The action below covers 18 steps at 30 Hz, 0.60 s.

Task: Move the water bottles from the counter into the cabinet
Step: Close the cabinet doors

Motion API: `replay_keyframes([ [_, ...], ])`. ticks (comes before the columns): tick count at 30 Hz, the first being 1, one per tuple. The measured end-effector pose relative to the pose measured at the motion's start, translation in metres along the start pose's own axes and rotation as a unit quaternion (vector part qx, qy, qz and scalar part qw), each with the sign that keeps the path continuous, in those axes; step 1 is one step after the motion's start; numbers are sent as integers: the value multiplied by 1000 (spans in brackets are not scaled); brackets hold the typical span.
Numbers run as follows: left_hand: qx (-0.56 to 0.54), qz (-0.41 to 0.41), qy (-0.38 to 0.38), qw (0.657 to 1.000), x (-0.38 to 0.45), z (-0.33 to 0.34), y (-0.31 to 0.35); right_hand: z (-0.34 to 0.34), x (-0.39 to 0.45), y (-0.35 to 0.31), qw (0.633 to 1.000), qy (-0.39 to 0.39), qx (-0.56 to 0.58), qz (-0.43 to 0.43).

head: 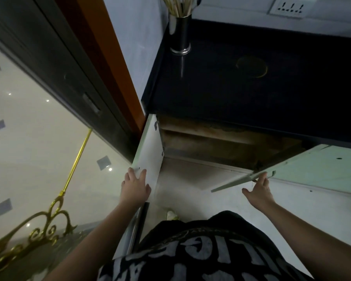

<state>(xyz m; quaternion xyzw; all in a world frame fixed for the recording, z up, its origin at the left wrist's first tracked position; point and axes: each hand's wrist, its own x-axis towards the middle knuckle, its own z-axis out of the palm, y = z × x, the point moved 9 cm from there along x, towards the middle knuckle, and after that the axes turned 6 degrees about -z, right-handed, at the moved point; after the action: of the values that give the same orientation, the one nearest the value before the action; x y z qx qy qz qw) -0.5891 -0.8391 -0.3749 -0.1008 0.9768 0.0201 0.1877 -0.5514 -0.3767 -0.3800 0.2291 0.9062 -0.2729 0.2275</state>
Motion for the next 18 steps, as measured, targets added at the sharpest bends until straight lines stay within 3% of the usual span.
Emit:
replay_keyframes([
  [5,-11,106,1,994,-6,-1,46,0,1,-7,998,12,59,5],
  [9,-43,198,-67,977,-20,7,108,-3,1,-11,988,27,149,35],
  [12,-63,246,-106,961,-25,6,147,-3,3,-15,961,40,272,37],
  [15,-177,200,-153,951,-20,3,167,-1,9,-19,938,17,346,37],
  [16,-265,161,-183,933,-17,2,171,-2,12,-21,932,8,362,33],
  [18,-448,63,-246,857,-9,5,177,-4,20,-25,917,-5,397,25],
])
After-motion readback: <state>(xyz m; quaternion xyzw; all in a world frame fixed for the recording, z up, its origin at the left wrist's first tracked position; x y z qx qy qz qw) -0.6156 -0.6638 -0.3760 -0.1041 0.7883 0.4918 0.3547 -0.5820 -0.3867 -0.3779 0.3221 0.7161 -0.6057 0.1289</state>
